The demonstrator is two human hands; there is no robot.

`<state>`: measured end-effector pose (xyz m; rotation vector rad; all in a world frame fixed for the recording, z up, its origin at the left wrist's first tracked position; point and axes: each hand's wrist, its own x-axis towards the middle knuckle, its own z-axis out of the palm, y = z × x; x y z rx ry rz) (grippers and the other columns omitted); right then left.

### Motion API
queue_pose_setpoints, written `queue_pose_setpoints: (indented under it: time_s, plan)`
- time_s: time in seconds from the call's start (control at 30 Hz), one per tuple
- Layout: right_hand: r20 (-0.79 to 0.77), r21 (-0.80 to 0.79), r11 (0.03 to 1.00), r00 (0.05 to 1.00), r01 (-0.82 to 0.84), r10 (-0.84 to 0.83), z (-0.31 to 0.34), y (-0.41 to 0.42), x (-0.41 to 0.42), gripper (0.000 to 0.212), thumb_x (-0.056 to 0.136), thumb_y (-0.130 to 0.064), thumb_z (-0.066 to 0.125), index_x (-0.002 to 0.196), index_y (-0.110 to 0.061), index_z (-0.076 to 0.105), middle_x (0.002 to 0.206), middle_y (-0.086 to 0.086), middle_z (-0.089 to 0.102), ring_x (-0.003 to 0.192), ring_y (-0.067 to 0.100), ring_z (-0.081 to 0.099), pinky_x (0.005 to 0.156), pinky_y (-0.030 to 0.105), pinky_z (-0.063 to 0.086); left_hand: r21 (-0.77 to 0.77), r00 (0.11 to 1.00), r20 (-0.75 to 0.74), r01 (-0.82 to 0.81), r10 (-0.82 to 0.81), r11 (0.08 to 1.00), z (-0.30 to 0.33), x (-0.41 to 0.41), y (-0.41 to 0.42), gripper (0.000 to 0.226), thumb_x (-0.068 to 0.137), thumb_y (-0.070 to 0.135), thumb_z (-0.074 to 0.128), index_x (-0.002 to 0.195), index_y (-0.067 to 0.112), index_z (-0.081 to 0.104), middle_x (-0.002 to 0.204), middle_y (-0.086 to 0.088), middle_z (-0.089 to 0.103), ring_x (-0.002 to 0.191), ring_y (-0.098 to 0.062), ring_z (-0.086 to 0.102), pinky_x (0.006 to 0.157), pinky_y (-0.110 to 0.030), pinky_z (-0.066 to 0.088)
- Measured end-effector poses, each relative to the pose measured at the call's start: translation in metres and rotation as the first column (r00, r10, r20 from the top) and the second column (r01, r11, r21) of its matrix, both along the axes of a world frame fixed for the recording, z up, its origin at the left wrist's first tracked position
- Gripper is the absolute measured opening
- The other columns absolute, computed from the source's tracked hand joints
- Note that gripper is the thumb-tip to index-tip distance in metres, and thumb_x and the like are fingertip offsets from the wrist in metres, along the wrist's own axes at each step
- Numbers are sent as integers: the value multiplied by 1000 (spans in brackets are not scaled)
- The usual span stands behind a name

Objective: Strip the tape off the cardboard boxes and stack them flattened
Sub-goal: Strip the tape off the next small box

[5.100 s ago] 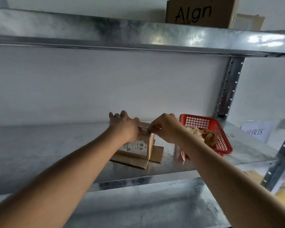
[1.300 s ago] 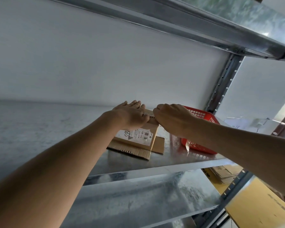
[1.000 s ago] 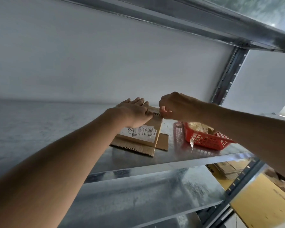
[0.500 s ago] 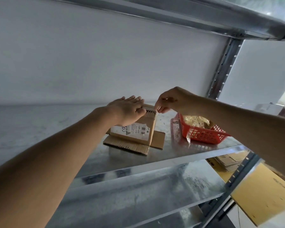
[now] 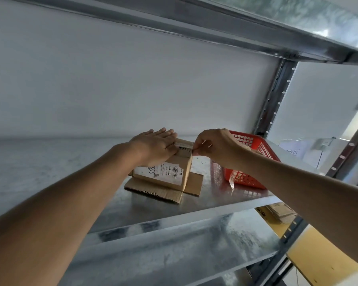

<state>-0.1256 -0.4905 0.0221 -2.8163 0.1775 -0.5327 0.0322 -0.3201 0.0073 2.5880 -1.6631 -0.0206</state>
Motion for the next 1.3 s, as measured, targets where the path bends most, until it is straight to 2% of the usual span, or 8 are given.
queue_pose_setpoints:
  time_s: [0.2, 0.47, 0.63, 0.77, 0.9, 0.97, 1.13, 1.3]
  plan:
    - [13, -112, 992, 998, -66, 68, -3, 5, -7, 9, 95, -15, 73, 102, -9, 73, 103, 2, 74, 89, 11, 74, 78, 29, 63, 0, 1000, 2, 6, -6, 1000, -2, 2, -1, 61, 110, 51, 14, 165, 26, 2, 172, 9, -5, 157, -7, -8, 125, -32, -3]
    - [121, 180, 978, 984, 104, -127, -29, 11, -7, 7, 94, -22, 76, 96, -16, 76, 81, -6, 77, 69, 12, 75, 68, 41, 64, -26, 1000, -17, -5, 5, 1000, -5, 5, -2, 63, 109, 55, 15, 165, 29, 2, 172, 12, -5, 157, -5, -7, 125, -30, -3]
    - [96, -80, 997, 995, 10, -2, -18, 10, -6, 7, 91, -13, 76, 97, -12, 72, 94, -1, 73, 81, 11, 72, 74, 37, 64, -30, 1000, -5, 12, -12, 999, -4, 4, 0, 62, 109, 53, 15, 165, 28, 4, 172, 11, -4, 157, -6, -7, 125, -31, -3]
    - [10, -487, 870, 996, -72, 89, 8, 9, -12, 17, 94, -24, 74, 102, -13, 65, 99, 0, 65, 77, 16, 66, 67, 37, 61, -27, 999, 21, 37, -37, 999, -4, 2, 2, 62, 109, 52, 12, 165, 26, 2, 173, 10, -4, 157, -6, -7, 125, -31, -2]
    - [6, -641, 763, 994, -83, 113, 31, 11, -7, 20, 95, -25, 72, 105, -12, 59, 96, 0, 59, 68, 18, 60, 63, 39, 58, -23, 998, 25, 59, -58, 998, -6, 4, 4, 63, 108, 55, 9, 165, 28, 0, 172, 12, -6, 156, -2, -9, 123, -28, -3]
    - [-19, -602, 790, 990, -121, 137, 34, 11, -4, 19, 98, -24, 69, 108, -13, 58, 99, -1, 64, 77, 19, 66, 69, 40, 60, -21, 997, 30, 72, -71, 997, -7, 6, 4, 63, 108, 56, 7, 165, 31, -1, 172, 14, -6, 155, -1, -10, 122, -27, -4]
    - [-11, -209, 964, 986, -166, 167, 28, -1, -6, 24, 95, -17, 73, 116, -23, 63, 99, -10, 75, 88, 1, 73, 80, 26, 63, -48, 996, 35, 80, -79, 996, -10, 8, 2, 60, 107, 58, 8, 164, 37, 1, 171, 15, -6, 155, -1, -10, 123, -28, -3]
    - [-9, -151, 979, 991, -137, 137, 27, 2, -3, 22, 96, -15, 71, 115, -26, 69, 96, -12, 75, 88, -1, 73, 81, 25, 63, -91, 991, -40, 126, -130, 988, -8, 7, 4, 35, 107, 59, 9, 134, 81, 4, 170, 17, -4, 156, -4, -8, 125, -34, -2]
